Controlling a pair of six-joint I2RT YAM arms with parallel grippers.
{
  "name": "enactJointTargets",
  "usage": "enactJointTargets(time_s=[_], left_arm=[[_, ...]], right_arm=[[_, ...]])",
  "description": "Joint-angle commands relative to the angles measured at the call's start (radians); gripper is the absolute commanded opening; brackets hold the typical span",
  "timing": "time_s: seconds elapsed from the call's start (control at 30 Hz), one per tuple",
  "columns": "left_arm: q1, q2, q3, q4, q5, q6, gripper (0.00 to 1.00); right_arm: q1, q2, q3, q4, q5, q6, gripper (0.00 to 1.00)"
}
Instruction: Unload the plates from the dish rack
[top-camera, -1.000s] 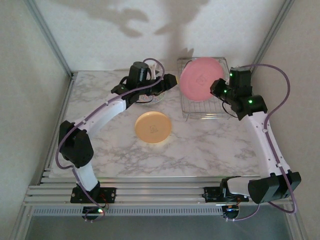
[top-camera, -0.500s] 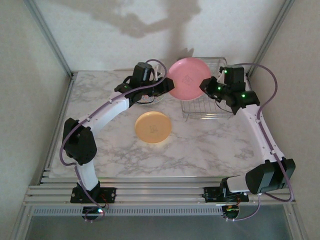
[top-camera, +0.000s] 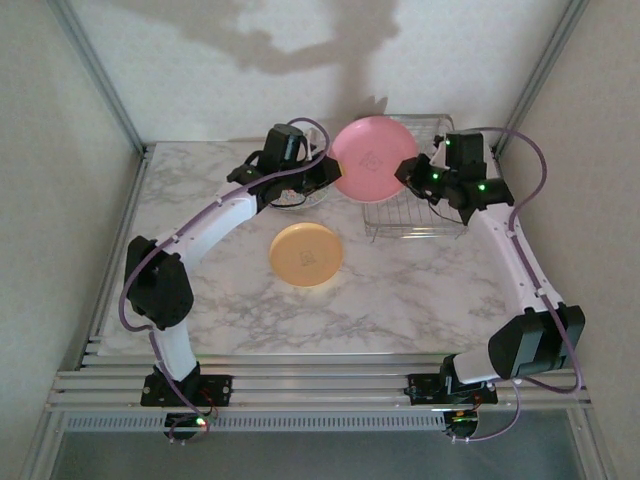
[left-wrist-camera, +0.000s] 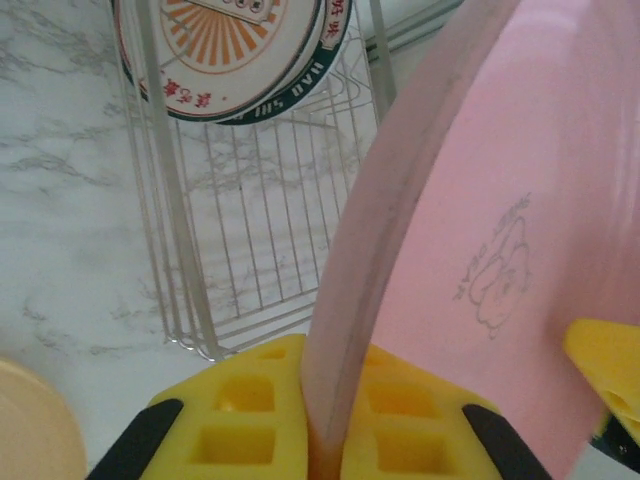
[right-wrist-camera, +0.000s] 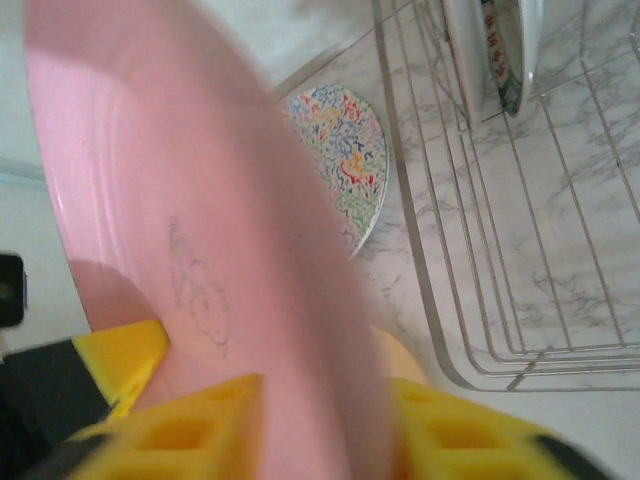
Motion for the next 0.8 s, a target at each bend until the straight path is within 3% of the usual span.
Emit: enactJointTargets(time_s=[0.0, 0.2, 0.37, 0.53, 0.77], left_arm=[[0.032, -0.075, -0.059, -0.025, 0.001, 0.049, 0.00], [0.106, -0.227, -0.262, -0.082, 0.021, 0.101, 0.00], [0.162, -0.352, -0.506, -0.061, 0.023, 0.101, 0.00], [0.195, -0.422, -0.732, 0.019, 0.037, 0.068, 0.00], [0.201, -0.377, -0.816, 0.063, 0.009, 0.064, 0.00]], right_arm=[[0.013, -0.007, 0.077, -0.040, -0.019, -0.089, 0.51], [0.095, -0.051, 0.083, -0.116, 0.044, -0.276, 0.67], [0.218, -0.139, -0.051, -0.022, 0.060, -0.433, 0.69], [0.275, -0.212, -0.198, 0.075, 0.034, -0.488, 0.69], [0.296, -0.200, -0.213, 0.090, 0.022, -0.497, 0.68]])
